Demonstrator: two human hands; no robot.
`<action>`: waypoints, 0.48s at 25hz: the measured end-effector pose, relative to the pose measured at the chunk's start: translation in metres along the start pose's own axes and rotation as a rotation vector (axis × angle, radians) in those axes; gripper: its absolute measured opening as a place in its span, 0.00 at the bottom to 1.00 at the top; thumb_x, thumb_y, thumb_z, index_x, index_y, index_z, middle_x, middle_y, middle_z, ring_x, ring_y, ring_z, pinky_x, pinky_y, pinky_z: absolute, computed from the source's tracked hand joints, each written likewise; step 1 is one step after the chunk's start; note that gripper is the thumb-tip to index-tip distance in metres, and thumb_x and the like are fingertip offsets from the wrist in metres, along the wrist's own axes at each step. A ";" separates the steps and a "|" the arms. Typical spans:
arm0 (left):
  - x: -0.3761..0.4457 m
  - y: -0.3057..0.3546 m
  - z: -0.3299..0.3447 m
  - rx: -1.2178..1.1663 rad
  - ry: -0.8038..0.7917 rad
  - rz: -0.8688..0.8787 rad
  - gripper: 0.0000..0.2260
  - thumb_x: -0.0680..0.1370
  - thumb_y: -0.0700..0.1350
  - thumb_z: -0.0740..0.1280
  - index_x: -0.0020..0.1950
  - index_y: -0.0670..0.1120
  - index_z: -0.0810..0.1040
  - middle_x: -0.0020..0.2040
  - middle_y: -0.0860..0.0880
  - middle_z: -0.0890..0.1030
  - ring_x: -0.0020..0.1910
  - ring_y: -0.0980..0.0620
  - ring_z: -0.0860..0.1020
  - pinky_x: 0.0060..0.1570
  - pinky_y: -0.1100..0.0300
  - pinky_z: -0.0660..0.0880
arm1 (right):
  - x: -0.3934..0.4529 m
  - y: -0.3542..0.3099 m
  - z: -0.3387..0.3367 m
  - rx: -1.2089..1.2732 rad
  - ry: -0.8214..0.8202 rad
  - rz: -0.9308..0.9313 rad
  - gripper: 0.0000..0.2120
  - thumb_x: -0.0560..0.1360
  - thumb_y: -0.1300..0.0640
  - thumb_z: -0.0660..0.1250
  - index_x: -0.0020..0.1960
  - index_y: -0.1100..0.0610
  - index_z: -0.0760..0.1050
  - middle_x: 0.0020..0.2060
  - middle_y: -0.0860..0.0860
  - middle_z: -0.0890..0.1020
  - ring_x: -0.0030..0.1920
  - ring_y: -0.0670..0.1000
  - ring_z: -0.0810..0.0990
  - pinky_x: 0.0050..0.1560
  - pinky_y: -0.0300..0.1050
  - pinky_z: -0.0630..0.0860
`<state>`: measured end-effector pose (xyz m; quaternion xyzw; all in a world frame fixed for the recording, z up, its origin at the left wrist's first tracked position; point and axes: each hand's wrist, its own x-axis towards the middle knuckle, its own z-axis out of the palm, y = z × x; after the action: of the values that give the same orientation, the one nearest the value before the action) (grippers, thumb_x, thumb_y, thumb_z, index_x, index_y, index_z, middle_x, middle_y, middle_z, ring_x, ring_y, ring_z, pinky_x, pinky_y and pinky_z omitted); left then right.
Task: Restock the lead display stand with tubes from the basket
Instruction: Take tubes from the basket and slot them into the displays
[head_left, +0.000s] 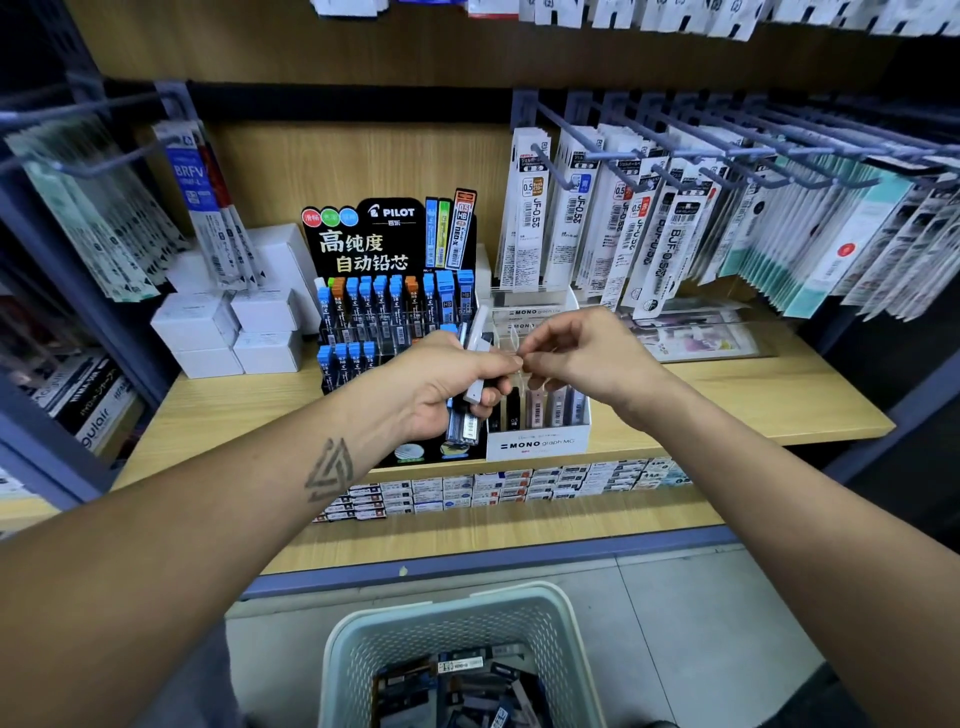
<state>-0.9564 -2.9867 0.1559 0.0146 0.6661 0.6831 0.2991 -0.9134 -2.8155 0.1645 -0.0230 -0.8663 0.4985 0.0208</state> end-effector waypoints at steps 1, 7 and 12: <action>0.001 -0.001 0.000 -0.019 0.010 0.009 0.15 0.77 0.36 0.72 0.61 0.35 0.73 0.30 0.43 0.78 0.23 0.53 0.70 0.23 0.64 0.64 | -0.002 -0.005 0.002 0.157 -0.041 0.035 0.04 0.75 0.70 0.69 0.48 0.64 0.80 0.36 0.58 0.84 0.34 0.53 0.82 0.35 0.44 0.79; -0.008 0.001 -0.003 0.109 -0.078 0.048 0.05 0.76 0.33 0.70 0.43 0.41 0.78 0.30 0.43 0.76 0.22 0.52 0.69 0.26 0.64 0.62 | 0.002 -0.013 0.002 0.400 -0.020 0.005 0.11 0.74 0.63 0.73 0.57 0.59 0.81 0.43 0.55 0.83 0.40 0.49 0.81 0.40 0.46 0.76; -0.013 -0.004 0.002 0.258 -0.116 0.052 0.09 0.75 0.32 0.71 0.39 0.41 0.75 0.29 0.44 0.76 0.21 0.52 0.69 0.25 0.64 0.63 | 0.005 -0.016 0.016 0.396 -0.094 -0.087 0.06 0.72 0.66 0.75 0.49 0.61 0.84 0.39 0.57 0.84 0.39 0.51 0.80 0.44 0.45 0.76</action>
<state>-0.9436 -2.9901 0.1578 0.1097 0.7294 0.5972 0.3150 -0.9198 -2.8367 0.1708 0.0422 -0.7516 0.6582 0.0058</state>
